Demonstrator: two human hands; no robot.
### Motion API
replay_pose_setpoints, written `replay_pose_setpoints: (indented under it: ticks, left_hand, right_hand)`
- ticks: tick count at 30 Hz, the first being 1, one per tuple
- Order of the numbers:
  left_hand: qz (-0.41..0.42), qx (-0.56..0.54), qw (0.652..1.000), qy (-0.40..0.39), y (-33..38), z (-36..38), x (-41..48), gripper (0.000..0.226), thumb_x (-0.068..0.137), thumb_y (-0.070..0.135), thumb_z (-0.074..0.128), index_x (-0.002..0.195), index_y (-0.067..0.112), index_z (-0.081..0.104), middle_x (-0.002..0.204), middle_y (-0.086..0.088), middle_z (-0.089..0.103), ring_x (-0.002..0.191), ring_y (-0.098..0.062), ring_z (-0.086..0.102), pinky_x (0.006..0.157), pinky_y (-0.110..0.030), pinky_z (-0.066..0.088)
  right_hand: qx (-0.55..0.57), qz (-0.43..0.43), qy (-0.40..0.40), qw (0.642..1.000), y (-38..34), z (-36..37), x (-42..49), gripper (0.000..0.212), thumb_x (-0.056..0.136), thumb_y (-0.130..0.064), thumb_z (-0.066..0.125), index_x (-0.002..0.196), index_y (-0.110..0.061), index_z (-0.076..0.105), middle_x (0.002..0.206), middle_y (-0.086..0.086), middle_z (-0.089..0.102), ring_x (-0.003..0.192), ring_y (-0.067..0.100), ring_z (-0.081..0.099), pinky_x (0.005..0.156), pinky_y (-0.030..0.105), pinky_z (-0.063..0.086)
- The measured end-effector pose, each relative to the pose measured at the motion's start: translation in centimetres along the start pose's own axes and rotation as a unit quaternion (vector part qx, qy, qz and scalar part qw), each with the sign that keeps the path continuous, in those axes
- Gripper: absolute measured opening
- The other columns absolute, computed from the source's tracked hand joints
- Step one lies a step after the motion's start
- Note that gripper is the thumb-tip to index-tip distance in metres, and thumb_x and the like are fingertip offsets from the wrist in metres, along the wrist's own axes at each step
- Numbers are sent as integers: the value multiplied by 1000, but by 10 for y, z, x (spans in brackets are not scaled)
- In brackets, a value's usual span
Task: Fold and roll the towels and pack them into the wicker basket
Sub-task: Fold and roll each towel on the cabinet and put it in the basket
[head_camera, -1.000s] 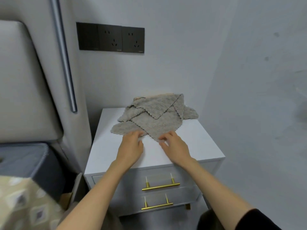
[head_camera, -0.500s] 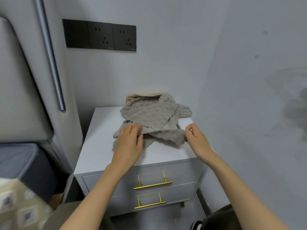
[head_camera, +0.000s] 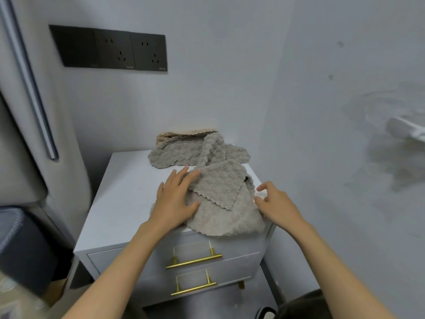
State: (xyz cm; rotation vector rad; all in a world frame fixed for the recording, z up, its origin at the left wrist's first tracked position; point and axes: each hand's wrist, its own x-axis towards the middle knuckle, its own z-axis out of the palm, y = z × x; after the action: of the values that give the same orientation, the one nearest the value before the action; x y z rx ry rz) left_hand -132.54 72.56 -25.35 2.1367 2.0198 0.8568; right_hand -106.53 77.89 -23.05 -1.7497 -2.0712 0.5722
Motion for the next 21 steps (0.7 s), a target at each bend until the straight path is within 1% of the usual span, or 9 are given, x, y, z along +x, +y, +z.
replay_pose_setpoints:
  ticks: [2,5,8,10,12,14,17,19,21]
  left_hand:
    - [33,23,999,-2,2,5,9,67,86,39,62,144,44,28,157,7,20,146,-22,9,115,-53,15]
    - [87,71,992,48,5,11,23,56,79,38,69,132,43,50,142,3,42,129,-24,28,101,-48,30]
    - [158,99,977,99,11,14,36,28,83,45,58,109,39,66,120,6,53,112,-20,42,89,-38,31]
    - [162,74,979,99,19,11,42,29,90,49,47,95,32,70,103,10,59,97,-15,53,82,-32,37]
    - [90,-30,991,93,27,5,46,24,94,42,48,90,27,66,82,11,64,73,-10,58,65,-27,43]
    - [16,-116,985,126,30,-2,54,20,96,38,51,87,24,63,70,9,63,61,-6,57,54,-23,40]
    - [-87,-233,954,166,25,-17,69,23,96,35,51,85,19,63,69,5,61,58,-4,52,54,-22,38]
    - [-138,-264,938,177,12,-23,77,24,96,34,52,86,16,63,66,3,60,57,-8,52,57,-25,37]
    - [-183,-264,928,188,-3,-26,82,25,95,36,52,90,15,66,73,1,64,69,-13,59,65,-26,39]
  right_hand:
    - [5,32,-5,999,3,7,11,44,90,-45,48,127,-21,44,100,3,68,93,21,62,76,33,47]
    - [16,70,-21,997,3,14,23,58,88,-50,52,134,-16,44,116,5,65,107,22,60,86,35,48]
    - [58,89,-3,994,0,17,33,51,87,-54,53,125,-20,52,100,-1,70,101,18,62,86,34,48]
    - [78,94,12,992,0,19,39,40,86,-52,54,114,-23,58,88,-4,71,95,17,64,84,34,49]
    - [81,91,22,992,0,21,44,27,86,-47,57,100,-25,64,93,-2,70,96,18,63,84,34,50]
    - [112,91,34,989,-1,21,48,16,86,-39,59,84,-25,64,88,0,69,91,19,63,82,33,50]
    - [211,95,64,971,-6,17,50,20,85,-20,54,66,-13,55,59,0,64,64,19,59,68,31,47]
    - [266,106,79,955,-6,13,54,26,83,-13,51,57,-13,50,57,6,64,49,17,47,59,30,41]
    - [297,118,94,943,-4,11,57,36,81,-12,49,45,-17,48,60,14,64,43,17,40,52,29,35]
